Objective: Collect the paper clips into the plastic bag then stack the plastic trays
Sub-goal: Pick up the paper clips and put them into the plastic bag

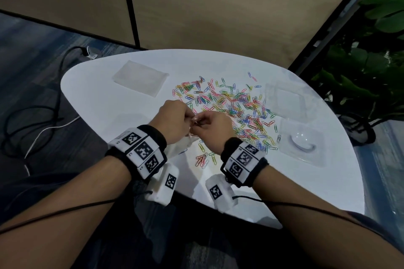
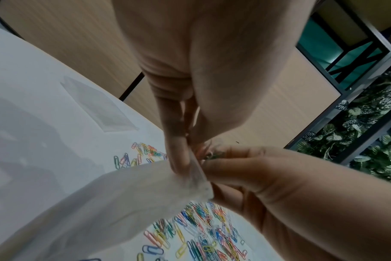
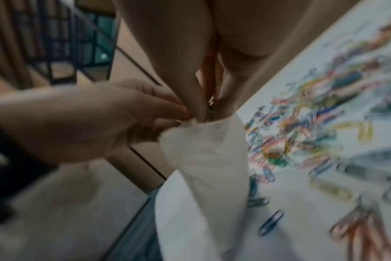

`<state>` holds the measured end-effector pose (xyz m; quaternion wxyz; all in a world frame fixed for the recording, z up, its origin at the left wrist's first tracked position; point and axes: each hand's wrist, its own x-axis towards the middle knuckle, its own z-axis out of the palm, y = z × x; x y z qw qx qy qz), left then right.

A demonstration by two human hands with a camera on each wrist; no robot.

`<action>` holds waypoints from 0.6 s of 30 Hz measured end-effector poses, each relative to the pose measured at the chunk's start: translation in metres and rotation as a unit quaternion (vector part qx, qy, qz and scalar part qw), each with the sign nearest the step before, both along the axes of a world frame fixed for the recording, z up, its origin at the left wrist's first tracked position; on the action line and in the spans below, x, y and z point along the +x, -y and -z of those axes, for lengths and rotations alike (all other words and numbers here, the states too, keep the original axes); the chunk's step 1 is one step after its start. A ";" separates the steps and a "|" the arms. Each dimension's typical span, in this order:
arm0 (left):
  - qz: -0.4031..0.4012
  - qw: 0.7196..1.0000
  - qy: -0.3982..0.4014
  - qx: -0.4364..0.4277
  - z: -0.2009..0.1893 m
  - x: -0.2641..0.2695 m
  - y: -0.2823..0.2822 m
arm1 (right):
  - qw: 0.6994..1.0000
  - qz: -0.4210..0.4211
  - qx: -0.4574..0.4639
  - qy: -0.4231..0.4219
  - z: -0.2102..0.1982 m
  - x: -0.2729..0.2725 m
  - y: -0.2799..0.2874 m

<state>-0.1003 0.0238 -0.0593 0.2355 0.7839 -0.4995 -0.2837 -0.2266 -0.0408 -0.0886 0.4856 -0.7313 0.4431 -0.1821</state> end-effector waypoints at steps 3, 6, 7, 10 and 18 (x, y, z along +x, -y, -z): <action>-0.014 1.000 -0.016 -0.011 -0.001 0.001 -0.002 | 0.991 -0.047 -0.101 -0.072 -0.004 0.004 0.002; -0.026 0.999 -0.029 -0.015 -0.004 0.003 -0.003 | 0.978 -0.102 -0.128 -0.131 -0.005 0.005 0.004; -0.027 0.999 -0.032 -0.015 -0.004 0.003 -0.003 | 0.976 -0.118 -0.123 -0.136 -0.004 0.006 0.004; -0.023 0.999 -0.034 -0.004 -0.004 0.002 -0.001 | 0.966 -0.158 -0.135 -0.155 -0.006 0.006 0.003; -0.056 0.998 -0.009 -0.011 -0.002 0.016 -0.004 | 0.948 -0.139 -0.277 -0.068 -0.019 -0.014 0.015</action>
